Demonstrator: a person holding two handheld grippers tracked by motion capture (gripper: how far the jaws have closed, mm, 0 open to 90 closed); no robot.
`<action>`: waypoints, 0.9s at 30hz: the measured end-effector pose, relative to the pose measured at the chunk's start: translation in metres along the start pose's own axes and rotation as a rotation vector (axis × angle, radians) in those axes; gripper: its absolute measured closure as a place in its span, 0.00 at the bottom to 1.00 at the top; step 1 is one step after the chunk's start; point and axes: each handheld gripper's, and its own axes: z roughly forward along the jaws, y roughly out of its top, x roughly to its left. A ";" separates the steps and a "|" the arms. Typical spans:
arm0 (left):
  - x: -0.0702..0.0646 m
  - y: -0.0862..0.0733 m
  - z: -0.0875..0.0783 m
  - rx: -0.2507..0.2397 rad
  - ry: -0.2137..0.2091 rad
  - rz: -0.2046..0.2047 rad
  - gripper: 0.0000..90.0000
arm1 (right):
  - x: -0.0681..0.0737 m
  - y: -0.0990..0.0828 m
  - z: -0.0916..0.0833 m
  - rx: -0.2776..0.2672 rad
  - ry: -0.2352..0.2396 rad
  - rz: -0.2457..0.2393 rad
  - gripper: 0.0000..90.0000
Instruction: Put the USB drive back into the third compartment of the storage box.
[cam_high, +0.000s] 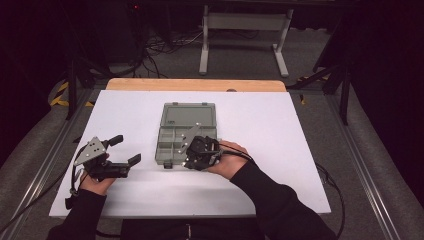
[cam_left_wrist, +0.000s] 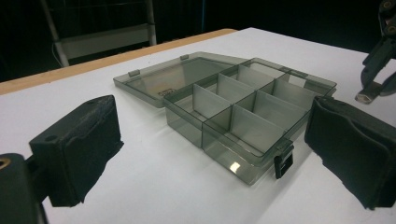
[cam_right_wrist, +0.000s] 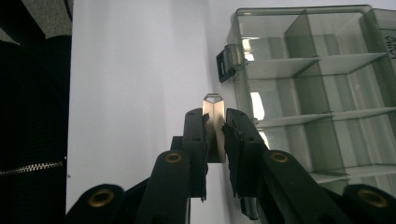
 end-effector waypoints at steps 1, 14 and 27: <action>0.000 0.000 0.000 0.000 0.000 -0.001 0.05 | -0.001 0.000 -0.001 -0.005 -0.003 0.006 0.88; 0.000 0.000 0.000 0.001 -0.001 0.001 0.05 | -0.018 0.001 -0.010 -0.041 -0.044 0.038 0.88; 0.000 0.000 0.000 0.001 0.001 0.001 0.05 | -0.039 -0.001 -0.010 -0.054 -0.091 0.100 0.88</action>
